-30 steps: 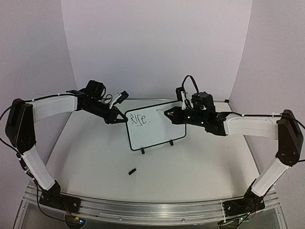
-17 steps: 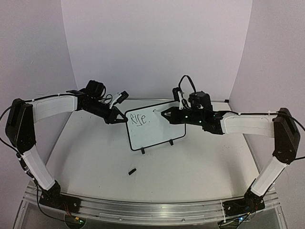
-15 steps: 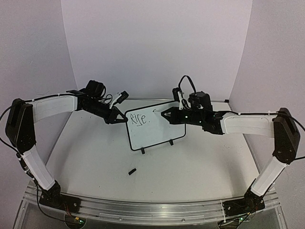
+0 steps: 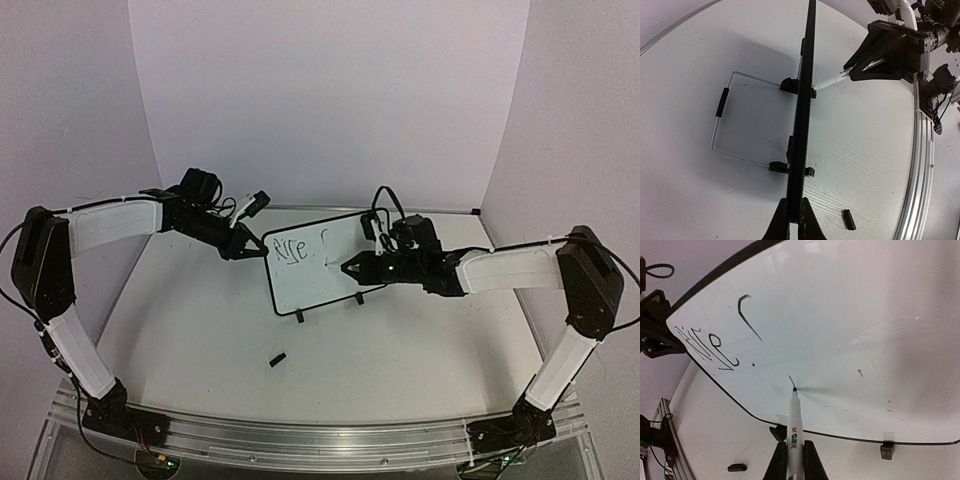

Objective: Write a sentence on the whiteboard

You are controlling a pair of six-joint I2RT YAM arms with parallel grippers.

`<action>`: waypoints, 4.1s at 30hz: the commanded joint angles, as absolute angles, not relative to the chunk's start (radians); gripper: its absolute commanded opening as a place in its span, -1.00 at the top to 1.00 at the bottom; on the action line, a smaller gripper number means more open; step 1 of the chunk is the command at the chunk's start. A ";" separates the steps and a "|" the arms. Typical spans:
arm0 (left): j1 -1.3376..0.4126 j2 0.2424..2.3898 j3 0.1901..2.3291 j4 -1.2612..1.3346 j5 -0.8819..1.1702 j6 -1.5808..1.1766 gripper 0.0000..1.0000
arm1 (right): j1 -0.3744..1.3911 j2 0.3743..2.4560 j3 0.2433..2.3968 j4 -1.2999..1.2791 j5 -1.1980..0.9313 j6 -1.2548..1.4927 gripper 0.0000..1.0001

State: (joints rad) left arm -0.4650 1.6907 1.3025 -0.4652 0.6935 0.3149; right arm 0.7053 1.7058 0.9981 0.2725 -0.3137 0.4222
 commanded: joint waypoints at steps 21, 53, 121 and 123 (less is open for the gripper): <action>-0.485 1.737 1.299 -0.566 0.635 0.347 1.00 | 0.701 1.651 1.049 0.337 -0.345 0.439 1.00; -0.486 1.740 1.301 -0.566 0.637 0.347 1.00 | 0.701 1.623 1.028 0.331 -0.187 0.425 1.00; -0.495 1.740 1.300 -0.572 0.624 0.352 1.00 | 0.664 1.657 1.010 0.309 -0.277 0.421 1.00; -0.495 1.740 1.301 -0.572 0.624 0.352 1.00 | 0.664 1.652 1.022 0.307 -0.269 0.417 1.00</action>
